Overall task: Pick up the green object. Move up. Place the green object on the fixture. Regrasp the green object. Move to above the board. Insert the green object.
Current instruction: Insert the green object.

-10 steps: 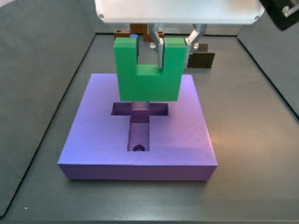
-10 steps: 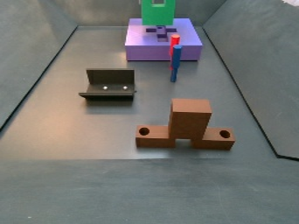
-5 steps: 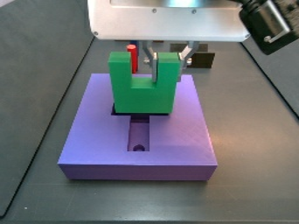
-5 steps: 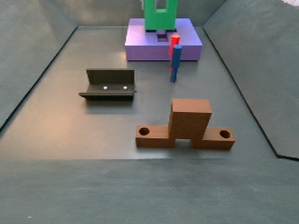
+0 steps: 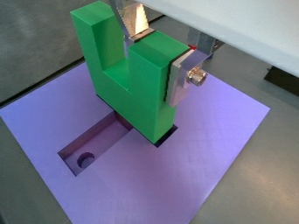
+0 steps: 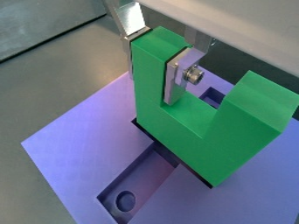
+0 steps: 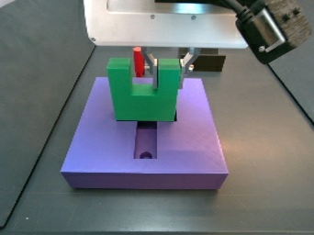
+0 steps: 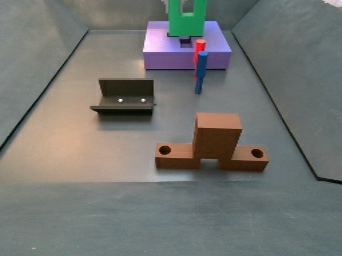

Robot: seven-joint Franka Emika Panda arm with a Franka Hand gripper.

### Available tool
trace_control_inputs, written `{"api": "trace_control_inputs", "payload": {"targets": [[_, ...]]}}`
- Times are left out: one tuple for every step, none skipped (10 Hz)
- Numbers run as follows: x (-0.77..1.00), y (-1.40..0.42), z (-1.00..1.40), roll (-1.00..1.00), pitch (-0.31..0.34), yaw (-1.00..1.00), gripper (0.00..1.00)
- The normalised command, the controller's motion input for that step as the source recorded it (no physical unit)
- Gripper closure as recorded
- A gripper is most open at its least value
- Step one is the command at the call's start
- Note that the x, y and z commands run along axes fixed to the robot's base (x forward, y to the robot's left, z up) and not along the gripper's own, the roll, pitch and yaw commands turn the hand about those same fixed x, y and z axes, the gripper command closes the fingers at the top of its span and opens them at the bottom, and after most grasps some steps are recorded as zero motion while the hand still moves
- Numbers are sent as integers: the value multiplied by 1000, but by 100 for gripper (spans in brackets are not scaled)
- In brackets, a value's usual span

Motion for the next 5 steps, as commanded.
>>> {"api": "trace_control_inputs", "payload": {"targets": [[0, 0, -200, 7, 0, 0, 100], [0, 0, -217, 7, 0, 0, 100], [0, 0, -211, 16, 0, 0, 100], [40, 17, -180, 56, 0, 14, 100], [149, 17, -140, 87, 0, 100, 100]]}}
